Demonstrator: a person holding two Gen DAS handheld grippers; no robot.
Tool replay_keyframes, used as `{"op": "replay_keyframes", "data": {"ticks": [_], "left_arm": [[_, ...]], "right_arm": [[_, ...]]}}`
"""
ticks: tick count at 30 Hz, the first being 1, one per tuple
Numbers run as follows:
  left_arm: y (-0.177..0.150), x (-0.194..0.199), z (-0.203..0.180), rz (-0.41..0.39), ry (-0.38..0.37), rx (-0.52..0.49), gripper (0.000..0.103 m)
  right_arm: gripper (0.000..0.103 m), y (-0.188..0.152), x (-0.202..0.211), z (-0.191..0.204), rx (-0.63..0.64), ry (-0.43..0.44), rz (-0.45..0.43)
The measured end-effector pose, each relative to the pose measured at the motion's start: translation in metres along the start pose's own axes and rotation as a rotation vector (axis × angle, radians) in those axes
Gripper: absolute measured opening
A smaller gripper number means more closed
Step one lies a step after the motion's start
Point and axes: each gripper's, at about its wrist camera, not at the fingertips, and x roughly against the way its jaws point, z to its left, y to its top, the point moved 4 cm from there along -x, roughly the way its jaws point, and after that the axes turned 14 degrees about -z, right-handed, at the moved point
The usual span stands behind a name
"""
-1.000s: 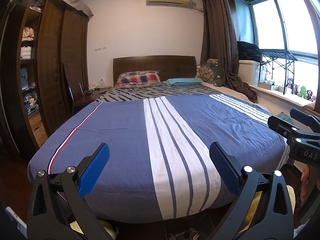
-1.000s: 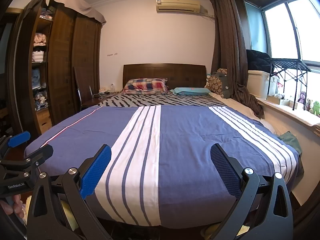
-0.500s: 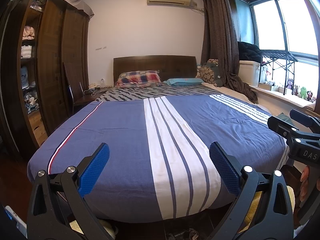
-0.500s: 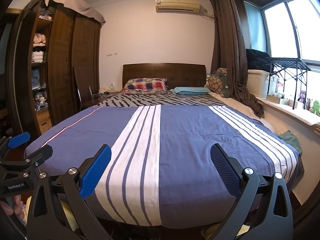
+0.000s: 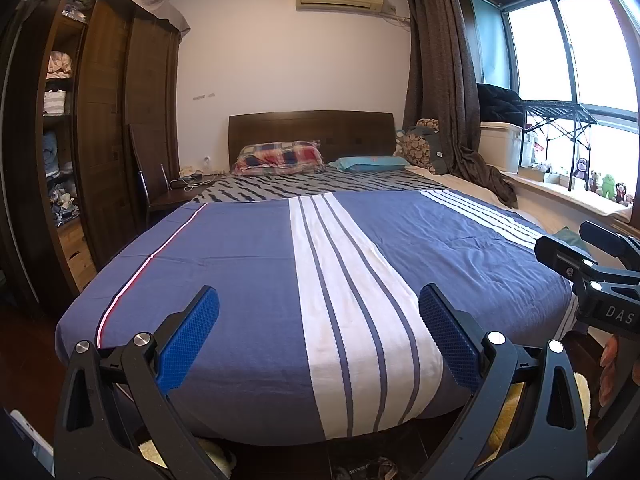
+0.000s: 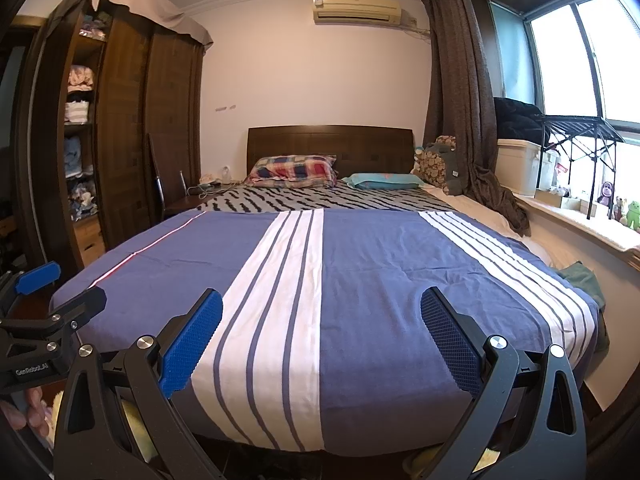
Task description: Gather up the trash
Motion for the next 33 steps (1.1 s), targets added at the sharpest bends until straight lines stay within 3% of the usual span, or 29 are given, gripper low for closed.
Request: {"op": "replay_keyframes", "data": {"ticks": [33], "left_arm": [[0.0008,-0.0008,-0.0017,0.004,0.023,0.013,0.095]], "right_arm": [[0.099,-0.0009,0.0011,0.0021,-0.004,0.0,0.0]]}}
